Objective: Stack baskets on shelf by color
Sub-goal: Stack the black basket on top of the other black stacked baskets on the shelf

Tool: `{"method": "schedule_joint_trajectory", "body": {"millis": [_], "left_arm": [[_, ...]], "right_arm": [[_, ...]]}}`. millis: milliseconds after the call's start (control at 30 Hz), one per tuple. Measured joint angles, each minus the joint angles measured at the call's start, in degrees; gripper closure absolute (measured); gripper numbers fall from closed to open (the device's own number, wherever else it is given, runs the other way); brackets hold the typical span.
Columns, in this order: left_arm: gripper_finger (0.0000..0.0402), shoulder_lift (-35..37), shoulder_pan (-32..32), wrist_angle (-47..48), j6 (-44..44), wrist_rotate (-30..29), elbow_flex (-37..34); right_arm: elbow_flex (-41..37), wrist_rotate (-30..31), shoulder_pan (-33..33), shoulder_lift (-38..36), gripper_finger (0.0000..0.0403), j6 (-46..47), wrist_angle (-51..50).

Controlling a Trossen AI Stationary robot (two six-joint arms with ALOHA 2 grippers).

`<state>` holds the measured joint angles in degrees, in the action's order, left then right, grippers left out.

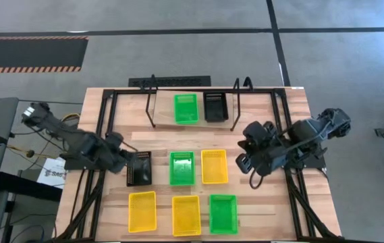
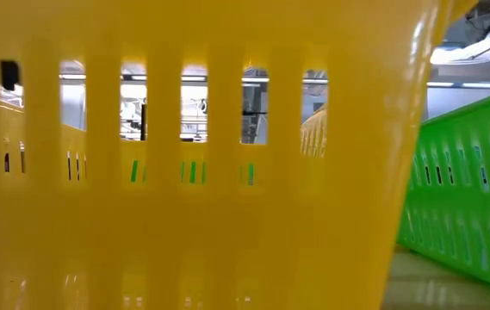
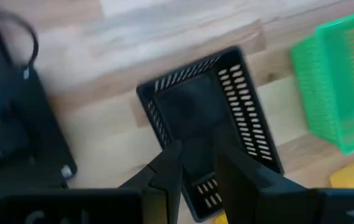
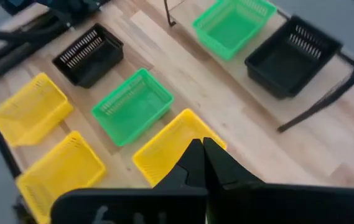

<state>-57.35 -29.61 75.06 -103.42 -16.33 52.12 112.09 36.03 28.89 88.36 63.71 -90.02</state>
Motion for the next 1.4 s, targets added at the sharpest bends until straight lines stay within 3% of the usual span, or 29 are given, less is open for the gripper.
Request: {"method": "schedule_joint_trajectory", "body": {"millis": [300,600,967,1400], "left_arm": [[0.0324,-12.51,-4.91,-2.55,-17.39,1.24,-0.04],[0.0321,-20.48,-4.82,-8.05,-18.82,2.59,-0.04],[0.0271,-20.54,-3.13,-3.63,-19.44,6.24,-0.04],[0.0264,-22.77,-2.09,-3.6,-18.17,11.51,-1.23]], "right_arm": [[0.0,0.27,-2.04,-3.0,0.0402,-14.46,0.02],[0.0,0.17,-0.48,-8.11,0.0402,-19.15,0.02],[0.0,0.11,3.65,-9.75,0.0402,-19.82,0.02],[0.0,-0.02,4.47,-9.77,0.0402,-24.78,0.0]]}}
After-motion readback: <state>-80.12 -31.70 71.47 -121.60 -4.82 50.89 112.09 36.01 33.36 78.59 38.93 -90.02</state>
